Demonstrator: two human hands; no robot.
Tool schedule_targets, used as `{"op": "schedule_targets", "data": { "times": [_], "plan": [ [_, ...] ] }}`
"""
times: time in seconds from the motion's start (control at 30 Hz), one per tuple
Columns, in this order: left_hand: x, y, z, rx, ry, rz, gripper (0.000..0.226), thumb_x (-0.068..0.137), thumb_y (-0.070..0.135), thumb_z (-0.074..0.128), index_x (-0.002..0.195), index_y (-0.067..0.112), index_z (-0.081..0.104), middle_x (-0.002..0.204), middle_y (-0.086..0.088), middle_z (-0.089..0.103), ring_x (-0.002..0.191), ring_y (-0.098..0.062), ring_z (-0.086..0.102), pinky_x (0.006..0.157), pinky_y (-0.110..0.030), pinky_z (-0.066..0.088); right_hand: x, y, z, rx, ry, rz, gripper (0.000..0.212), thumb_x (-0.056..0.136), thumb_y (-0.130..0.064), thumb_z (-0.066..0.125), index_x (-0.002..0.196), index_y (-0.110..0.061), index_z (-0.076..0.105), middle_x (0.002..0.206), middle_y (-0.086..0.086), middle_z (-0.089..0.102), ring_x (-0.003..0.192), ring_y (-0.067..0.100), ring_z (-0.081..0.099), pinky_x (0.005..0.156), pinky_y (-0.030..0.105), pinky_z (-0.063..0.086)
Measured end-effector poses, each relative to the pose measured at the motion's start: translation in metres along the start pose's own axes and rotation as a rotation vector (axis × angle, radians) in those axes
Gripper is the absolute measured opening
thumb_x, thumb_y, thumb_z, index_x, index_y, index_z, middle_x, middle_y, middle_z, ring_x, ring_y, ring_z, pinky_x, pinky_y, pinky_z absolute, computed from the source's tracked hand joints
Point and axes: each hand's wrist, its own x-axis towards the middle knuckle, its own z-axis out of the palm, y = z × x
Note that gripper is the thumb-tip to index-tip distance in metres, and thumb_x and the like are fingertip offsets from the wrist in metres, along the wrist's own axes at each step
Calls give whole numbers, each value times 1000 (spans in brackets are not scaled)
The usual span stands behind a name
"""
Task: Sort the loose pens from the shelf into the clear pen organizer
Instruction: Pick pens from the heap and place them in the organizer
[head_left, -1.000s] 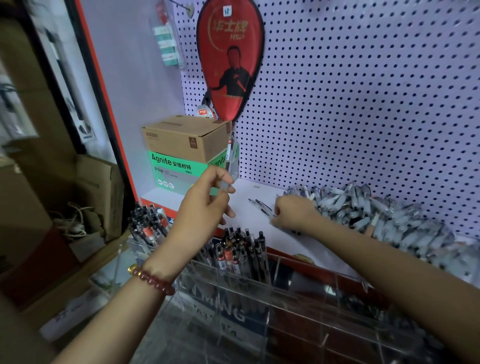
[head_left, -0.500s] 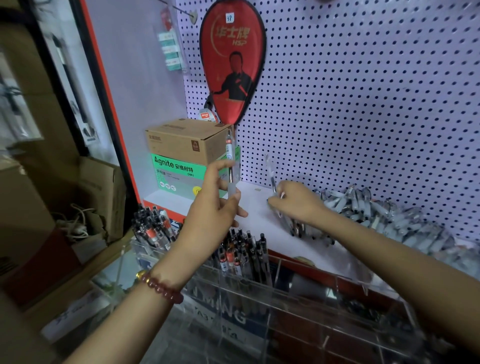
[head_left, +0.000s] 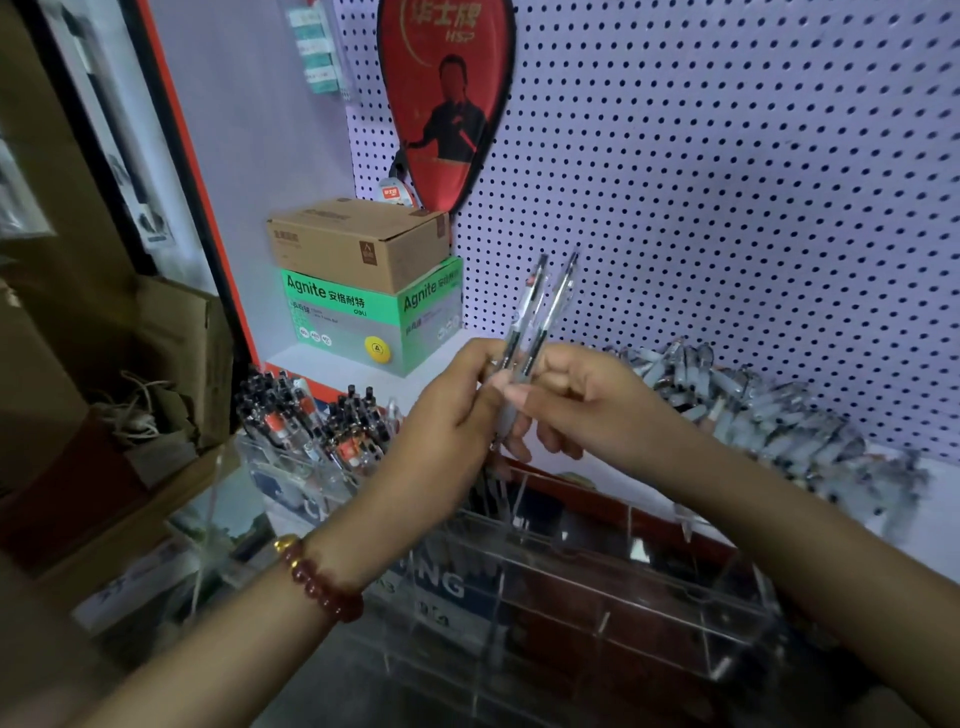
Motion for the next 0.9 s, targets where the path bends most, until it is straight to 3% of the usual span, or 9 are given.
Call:
{"op": "schedule_targets", "data": {
  "times": [0.1, 0.23, 0.3, 0.4, 0.5, 0.57, 0.63, 0.8, 0.9],
  "plan": [
    [-2, 4, 8, 41, -2, 20, 17, 98, 21, 38, 107, 16, 52, 68, 3, 56, 53, -14, 55, 48, -24, 44, -5, 5, -6, 28, -6, 49, 21, 90, -18, 63, 97, 1, 57, 68, 3, 69, 52, 10, 56, 49, 22, 43],
    [-1, 9, 7, 100, -28, 15, 20, 97, 18, 41, 113, 15, 52, 79, -11, 55, 53, -15, 51, 51, -28, 44, -9, 5, -16, 11, -68, 62, 15, 91, -23, 63, 98, -13, 54, 67, -1, 69, 54, 9, 55, 51, 23, 43],
    [-4, 11, 4, 116, -18, 31, 23, 96, 15, 44, 117, 18, 53, 85, -6, 59, 53, -13, 50, 55, -31, 45, -13, 0, -24, 16, -104, 66, 11, 93, -29, 59, 91, -19, 54, 60, -7, 61, 51, 8, 49, 50, 23, 40],
    [-13, 11, 4, 145, -22, 77, 26, 94, 18, 47, 119, 20, 54, 88, 9, 68, 55, -13, 50, 58, -25, 45, -16, -6, -33, 201, -55, 145, 36, 90, -44, 52, 79, -10, 52, 53, -8, 39, 44, 7, 31, 43, 19, 28],
    [-21, 2, 11, 165, -38, 66, 31, 94, 19, 49, 123, 26, 53, 89, 11, 69, 58, -10, 53, 61, -24, 48, -16, 3, -32, 332, 21, 144, 69, 72, -54, 56, 104, 7, 59, 58, -1, 20, 48, 10, 19, 41, 19, 19],
    [-25, -1, 13, 190, -70, 61, 36, 93, 19, 49, 129, 24, 53, 82, 18, 67, 60, -11, 57, 64, -25, 50, -19, 7, -25, 390, 75, 133, 47, 75, -47, 61, 96, -5, 66, 53, -5, 22, 47, 9, 19, 41, 20, 17],
    [-27, 1, 14, 249, -98, 74, 38, 95, 20, 51, 132, 23, 53, 76, 22, 65, 62, -12, 61, 65, -24, 50, -20, 9, -19, 418, 137, 125, 23, 85, -34, 63, 80, -11, 61, 47, -8, 27, 42, 8, 19, 40, 21, 16],
    [-28, 6, 9, 584, -141, 135, 42, 90, 28, 64, 130, 37, 52, 75, 8, 66, 60, -8, 58, 58, -27, 47, -19, 9, -15, 124, 300, 2, 29, 97, -13, 44, 72, -17, 59, 41, -7, 28, 36, 7, 23, 39, 20, 21],
    [-36, 4, 7, 796, -190, 176, 49, 83, 35, 71, 129, 36, 51, 97, 12, 68, 80, -8, 62, 64, -28, 49, -24, 15, -19, -35, 363, -112, 31, 98, -14, 43, 72, -17, 59, 41, -7, 28, 37, 8, 25, 40, 19, 23]
  ]
}}
